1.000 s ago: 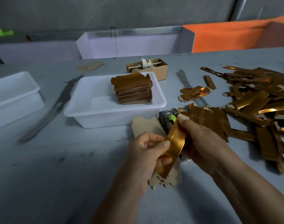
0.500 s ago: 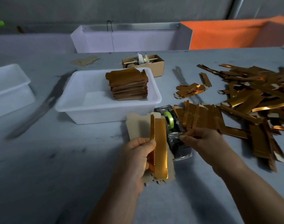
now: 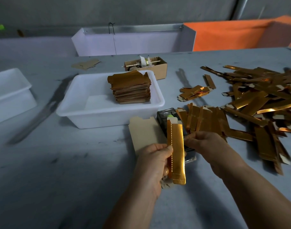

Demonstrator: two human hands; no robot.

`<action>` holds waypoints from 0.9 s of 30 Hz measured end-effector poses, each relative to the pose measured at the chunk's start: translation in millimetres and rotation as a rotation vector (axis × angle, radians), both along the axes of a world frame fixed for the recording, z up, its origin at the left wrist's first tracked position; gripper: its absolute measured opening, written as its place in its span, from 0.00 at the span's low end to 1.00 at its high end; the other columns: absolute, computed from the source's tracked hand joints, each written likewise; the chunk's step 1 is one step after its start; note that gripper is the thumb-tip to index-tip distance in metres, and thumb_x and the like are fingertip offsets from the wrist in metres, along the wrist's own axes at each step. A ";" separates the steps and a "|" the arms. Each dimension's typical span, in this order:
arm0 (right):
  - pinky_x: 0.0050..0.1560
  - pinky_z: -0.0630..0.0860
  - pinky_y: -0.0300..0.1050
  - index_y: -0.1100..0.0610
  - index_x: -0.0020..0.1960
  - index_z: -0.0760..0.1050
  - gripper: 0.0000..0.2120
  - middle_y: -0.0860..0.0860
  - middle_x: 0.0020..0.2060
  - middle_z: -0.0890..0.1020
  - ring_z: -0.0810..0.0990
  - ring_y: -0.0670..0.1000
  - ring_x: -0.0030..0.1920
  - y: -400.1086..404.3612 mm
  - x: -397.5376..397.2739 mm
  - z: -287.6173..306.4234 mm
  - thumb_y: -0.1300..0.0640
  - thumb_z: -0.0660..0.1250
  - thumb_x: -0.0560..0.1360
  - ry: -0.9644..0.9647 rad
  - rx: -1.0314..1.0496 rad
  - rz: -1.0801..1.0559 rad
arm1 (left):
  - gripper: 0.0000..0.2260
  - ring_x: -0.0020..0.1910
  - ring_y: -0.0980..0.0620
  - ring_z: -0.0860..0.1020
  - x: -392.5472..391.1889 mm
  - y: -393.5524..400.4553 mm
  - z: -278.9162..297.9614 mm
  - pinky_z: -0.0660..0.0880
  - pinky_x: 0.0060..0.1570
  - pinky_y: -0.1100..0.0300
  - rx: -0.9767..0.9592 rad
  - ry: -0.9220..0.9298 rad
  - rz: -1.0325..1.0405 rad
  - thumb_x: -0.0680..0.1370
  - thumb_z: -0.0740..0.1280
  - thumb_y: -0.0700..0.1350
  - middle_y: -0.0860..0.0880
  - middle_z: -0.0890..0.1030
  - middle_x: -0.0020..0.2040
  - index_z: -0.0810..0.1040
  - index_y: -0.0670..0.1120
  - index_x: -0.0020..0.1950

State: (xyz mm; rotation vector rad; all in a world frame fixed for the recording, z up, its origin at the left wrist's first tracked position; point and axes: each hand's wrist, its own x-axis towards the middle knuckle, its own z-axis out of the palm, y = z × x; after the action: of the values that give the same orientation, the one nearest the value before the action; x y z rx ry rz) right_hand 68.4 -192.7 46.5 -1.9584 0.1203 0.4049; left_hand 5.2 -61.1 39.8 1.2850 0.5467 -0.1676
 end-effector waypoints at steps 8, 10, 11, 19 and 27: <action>0.56 0.70 0.49 0.57 0.42 0.79 0.07 0.53 0.49 0.81 0.76 0.51 0.53 -12.9 -13.6 -4.8 0.56 0.65 0.76 -0.054 0.148 -0.043 | 0.05 0.34 0.51 0.71 0.8 2.9 -5.7 0.66 0.28 0.64 0.039 -0.003 0.011 0.78 0.66 0.43 0.36 0.83 0.52 0.79 0.44 0.51; 0.56 0.70 0.50 0.57 0.40 0.78 0.07 0.52 0.54 0.77 0.74 0.52 0.54 -12.8 -19.8 -9.5 0.55 0.66 0.75 -0.134 0.008 -0.055 | 0.04 0.38 0.48 0.72 0.1 3.1 -5.4 0.67 0.27 0.65 0.046 -0.006 0.010 0.78 0.66 0.42 0.36 0.83 0.51 0.79 0.45 0.50; 0.56 0.69 0.51 0.56 0.39 0.78 0.08 0.50 0.56 0.75 0.73 0.51 0.55 -12.5 -22.4 -11.1 0.55 0.66 0.75 -0.165 -0.049 -0.063 | 0.03 0.37 0.48 0.72 0.3 3.2 -5.1 0.66 0.27 0.65 0.054 -0.011 0.009 0.78 0.66 0.42 0.36 0.83 0.51 0.79 0.45 0.50; 0.40 0.62 0.27 0.50 0.36 0.74 0.09 0.43 0.55 0.68 0.67 0.40 0.52 -5.4 -32.9 -17.3 0.56 0.68 0.74 -0.389 -0.267 -0.056 | 0.04 0.39 0.55 0.81 4.6 -5.4 -2.1 0.76 0.38 0.62 0.156 -0.123 -0.005 0.78 0.68 0.46 0.51 0.85 0.43 0.81 0.48 0.49; 0.49 0.65 0.32 0.48 0.35 0.74 0.10 0.42 0.56 0.67 0.68 0.42 0.54 0.1 -40.4 -27.1 0.56 0.67 0.74 -0.417 -0.218 -0.117 | 0.04 0.46 0.57 0.80 10.0 -10.2 -6.2 0.77 0.45 0.62 0.369 -0.174 -0.059 0.78 0.67 0.49 0.55 0.83 0.46 0.79 0.52 0.52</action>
State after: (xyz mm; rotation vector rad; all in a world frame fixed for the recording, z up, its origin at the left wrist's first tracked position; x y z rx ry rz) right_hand 28.0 -192.6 19.3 -2.1957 0.0101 -0.1025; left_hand 15.2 -71.3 33.6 1.6583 0.4006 -0.0019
